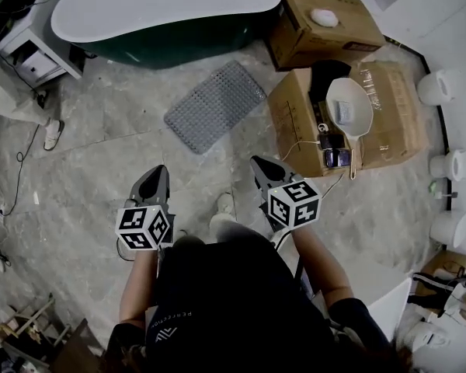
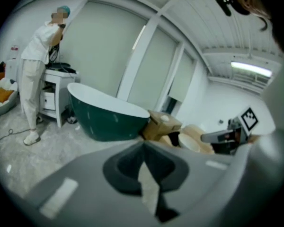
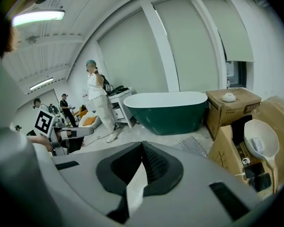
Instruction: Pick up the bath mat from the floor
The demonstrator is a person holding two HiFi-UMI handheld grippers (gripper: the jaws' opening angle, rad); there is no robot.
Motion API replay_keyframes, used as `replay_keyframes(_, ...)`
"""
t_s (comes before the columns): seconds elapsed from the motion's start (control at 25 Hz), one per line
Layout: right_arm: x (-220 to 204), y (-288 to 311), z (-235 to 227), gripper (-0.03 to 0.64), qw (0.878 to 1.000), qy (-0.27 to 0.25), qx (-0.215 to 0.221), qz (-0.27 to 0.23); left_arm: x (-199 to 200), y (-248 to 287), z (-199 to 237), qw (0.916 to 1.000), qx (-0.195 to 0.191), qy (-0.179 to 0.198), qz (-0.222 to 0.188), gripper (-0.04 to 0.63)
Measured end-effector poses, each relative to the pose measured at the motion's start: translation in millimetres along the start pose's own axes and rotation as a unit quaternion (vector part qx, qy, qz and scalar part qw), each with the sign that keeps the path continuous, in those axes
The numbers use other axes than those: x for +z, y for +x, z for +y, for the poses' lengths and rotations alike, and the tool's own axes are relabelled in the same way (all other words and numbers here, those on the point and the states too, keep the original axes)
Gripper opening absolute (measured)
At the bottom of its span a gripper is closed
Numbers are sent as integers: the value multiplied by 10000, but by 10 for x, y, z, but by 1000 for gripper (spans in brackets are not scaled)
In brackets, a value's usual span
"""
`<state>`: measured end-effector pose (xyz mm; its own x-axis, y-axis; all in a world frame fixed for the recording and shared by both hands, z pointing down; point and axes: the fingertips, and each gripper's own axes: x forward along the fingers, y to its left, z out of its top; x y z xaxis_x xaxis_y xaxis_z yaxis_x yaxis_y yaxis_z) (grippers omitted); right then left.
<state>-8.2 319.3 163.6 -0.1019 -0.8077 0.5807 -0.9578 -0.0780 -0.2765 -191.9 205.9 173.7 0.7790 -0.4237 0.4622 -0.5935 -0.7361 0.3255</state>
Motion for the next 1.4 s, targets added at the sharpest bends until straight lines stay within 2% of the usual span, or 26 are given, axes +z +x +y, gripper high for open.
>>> replay_keyframes(0.36, 137, 389, -472, 0, 9982, -247, 487, 243, 32, 440, -146, 9986, 410, -311, 103, 8)
replay_keyframes(0.6, 246, 730, -501, 0, 9967, -396, 583, 405, 51, 571, 103, 9966, 686, -422, 189, 28)
replay_keyframes(0.72, 295, 877, -500, 0, 9958, -507, 565, 511, 23, 693, 239, 9960, 681, -520, 255, 67)
replay_keyframes(0.88, 432, 1018, -551, 0, 9957, -534, 520, 551, 96, 935, 350, 9967, 606, -407, 342, 69)
replay_keyframes(1.12, 591, 1348, -600, 0, 9949, -621, 333, 718, 230, 1173, 607, 9968, 500, -522, 333, 72)
replay_keyframes(1.4, 690, 1757, -528, 0, 9942, -781, 233, 706, 72, 1354, 957, 9945, 423, -742, 603, 92)
